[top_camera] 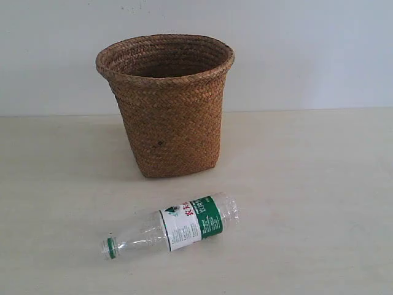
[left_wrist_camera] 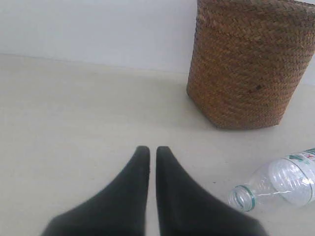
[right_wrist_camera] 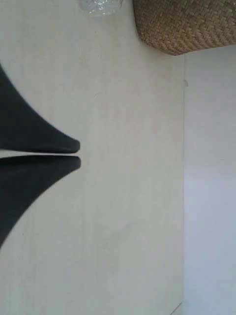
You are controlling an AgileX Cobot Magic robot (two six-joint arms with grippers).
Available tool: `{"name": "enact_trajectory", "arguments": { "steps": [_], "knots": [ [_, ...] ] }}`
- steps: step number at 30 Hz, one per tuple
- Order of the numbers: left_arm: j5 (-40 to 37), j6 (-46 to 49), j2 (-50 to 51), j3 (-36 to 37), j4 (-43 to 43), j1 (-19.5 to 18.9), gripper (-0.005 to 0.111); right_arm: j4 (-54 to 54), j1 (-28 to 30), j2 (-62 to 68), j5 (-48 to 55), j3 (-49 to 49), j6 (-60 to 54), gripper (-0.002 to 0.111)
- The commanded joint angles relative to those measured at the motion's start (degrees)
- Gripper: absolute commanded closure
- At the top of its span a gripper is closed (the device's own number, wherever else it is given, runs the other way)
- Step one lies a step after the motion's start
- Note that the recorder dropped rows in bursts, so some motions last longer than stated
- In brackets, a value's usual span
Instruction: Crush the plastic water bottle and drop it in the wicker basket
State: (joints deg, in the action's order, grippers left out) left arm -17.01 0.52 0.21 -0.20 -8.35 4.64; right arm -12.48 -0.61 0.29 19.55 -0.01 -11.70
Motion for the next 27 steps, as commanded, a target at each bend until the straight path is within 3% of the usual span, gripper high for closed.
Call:
{"name": "enact_trajectory", "arguments": {
  "steps": [1, 17, 22, 27],
  "knots": [
    [0.65, -0.52, -0.21, 0.20, 0.40, -0.16, 0.103, 0.17, 0.36, -0.29, 0.06, 0.01, 0.01, 0.109],
    [3.19, 2.85, -0.21, 0.20, 3.20, -0.16, 0.103, 0.17, 0.36, -0.29, 0.06, 0.01, 0.01, 0.109],
    [11.72, -5.03, -0.21, 0.20, -5.67, -0.16, 0.103, 0.17, 0.36, -0.29, 0.06, 0.01, 0.01, 0.109],
    [20.69, -7.00, -0.21, 0.20, -7.74, -0.16, 0.103, 0.17, 0.36, -0.29, 0.06, 0.01, 0.01, 0.109]
  ]
}}
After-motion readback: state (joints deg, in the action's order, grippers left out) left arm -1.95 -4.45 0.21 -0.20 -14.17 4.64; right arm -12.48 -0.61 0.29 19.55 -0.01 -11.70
